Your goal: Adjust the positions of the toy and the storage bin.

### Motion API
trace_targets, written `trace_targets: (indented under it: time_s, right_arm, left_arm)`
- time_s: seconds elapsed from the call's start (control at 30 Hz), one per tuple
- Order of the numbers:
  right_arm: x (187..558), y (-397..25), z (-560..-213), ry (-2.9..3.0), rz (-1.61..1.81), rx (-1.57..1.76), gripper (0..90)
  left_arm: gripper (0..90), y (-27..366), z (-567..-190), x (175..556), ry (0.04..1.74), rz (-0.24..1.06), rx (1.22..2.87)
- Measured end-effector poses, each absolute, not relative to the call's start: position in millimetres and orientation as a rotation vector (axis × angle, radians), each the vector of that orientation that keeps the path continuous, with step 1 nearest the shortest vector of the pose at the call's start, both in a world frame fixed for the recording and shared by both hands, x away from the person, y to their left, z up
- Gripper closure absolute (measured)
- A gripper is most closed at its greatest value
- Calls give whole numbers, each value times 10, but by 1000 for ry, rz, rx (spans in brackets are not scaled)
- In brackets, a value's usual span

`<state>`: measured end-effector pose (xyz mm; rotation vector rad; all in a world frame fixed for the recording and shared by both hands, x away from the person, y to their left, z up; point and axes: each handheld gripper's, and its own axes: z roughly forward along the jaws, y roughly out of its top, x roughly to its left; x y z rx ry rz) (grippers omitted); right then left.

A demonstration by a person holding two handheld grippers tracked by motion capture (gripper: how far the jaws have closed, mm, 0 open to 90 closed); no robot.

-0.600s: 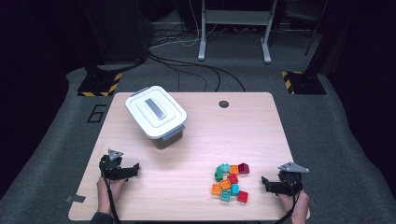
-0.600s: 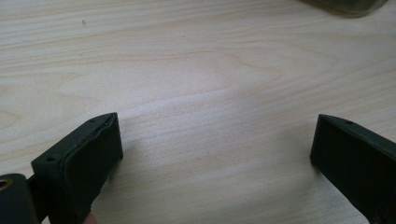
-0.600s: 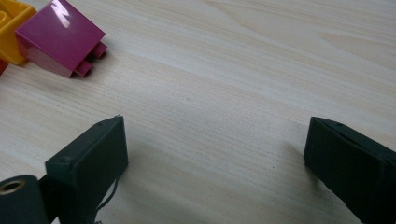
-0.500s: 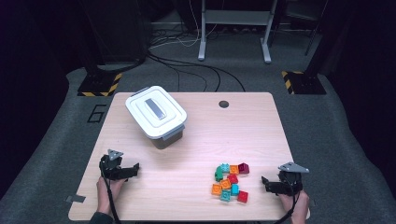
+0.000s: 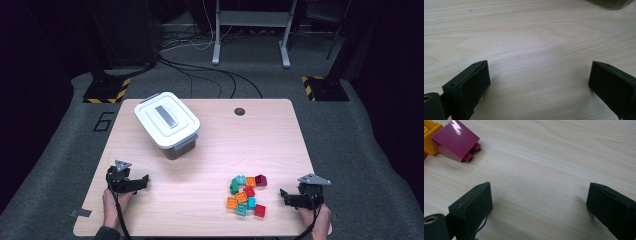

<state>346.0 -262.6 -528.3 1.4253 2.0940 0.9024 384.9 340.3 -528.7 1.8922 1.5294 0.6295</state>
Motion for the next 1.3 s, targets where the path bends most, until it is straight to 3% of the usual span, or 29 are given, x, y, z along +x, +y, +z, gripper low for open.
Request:
trace_targets:
  time_s: [0.67, 1.3]
  right_arm:
    - [3468, -2612, -5286, 2113, 895, 1410, 20]
    - [3470, -2614, -5287, 2112, 894, 1412, 19]
  left_arm:
    - [37, 3344, -5017, 3956, 1475, 534, 1904]
    - [12, 3232, -4418, 4156, 1399, 598, 1875]
